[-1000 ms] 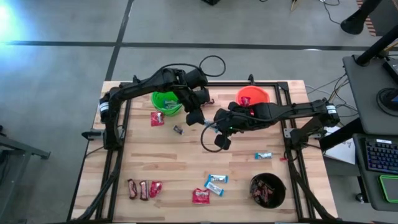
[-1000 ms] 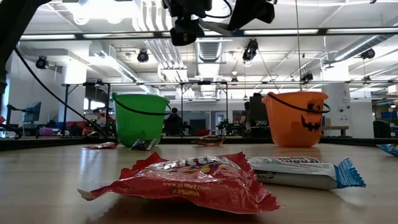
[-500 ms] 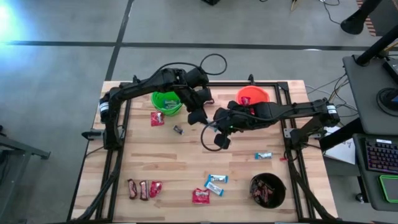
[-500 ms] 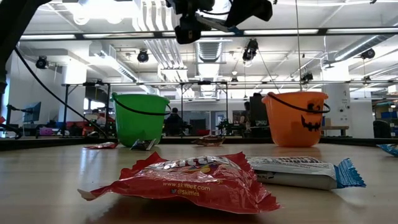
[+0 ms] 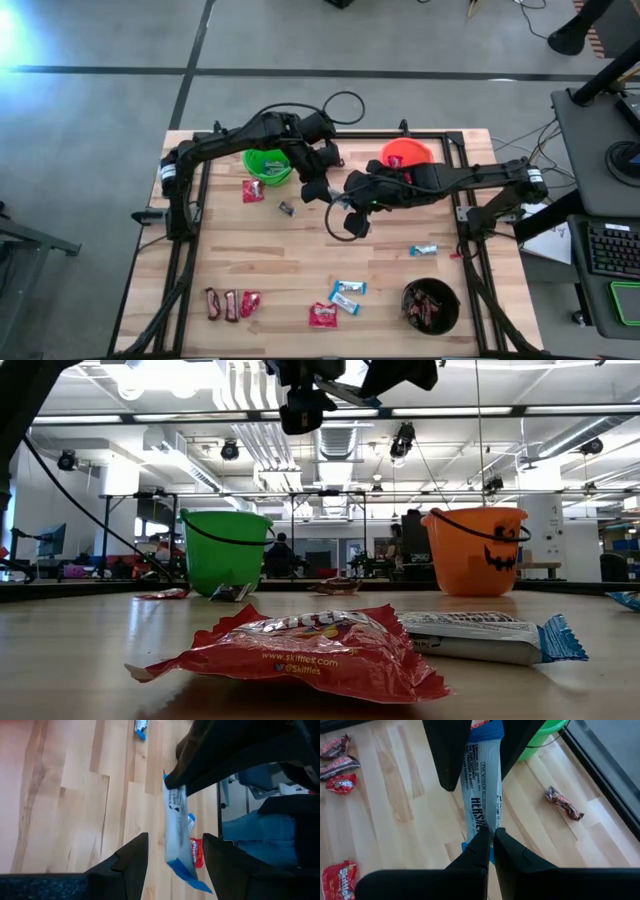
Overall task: Sort candy
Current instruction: Put the white candy into the green bucket
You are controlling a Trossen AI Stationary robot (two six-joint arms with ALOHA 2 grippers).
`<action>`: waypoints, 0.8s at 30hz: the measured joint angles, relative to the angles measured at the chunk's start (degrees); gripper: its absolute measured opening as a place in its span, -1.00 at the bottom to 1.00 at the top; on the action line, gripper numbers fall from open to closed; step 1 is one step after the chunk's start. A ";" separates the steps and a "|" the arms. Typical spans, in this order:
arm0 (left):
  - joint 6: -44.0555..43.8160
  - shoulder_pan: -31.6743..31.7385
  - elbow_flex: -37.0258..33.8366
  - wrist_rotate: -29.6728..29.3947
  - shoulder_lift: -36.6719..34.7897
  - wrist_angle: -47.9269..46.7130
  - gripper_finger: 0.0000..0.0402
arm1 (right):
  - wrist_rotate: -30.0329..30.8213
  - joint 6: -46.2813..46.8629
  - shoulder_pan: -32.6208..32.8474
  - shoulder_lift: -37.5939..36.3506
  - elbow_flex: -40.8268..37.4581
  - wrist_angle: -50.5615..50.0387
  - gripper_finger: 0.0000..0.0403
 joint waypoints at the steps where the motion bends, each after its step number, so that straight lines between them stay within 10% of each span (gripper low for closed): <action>1: 0.02 0.00 -0.09 -0.01 0.00 0.00 -0.16 | -0.01 -0.01 0.00 -0.05 0.00 0.24 -0.96; 24: 2.08 0.04 -0.09 -0.19 0.00 1.68 -0.97 | -1.55 -1.08 -0.02 -0.06 0.00 0.44 -0.96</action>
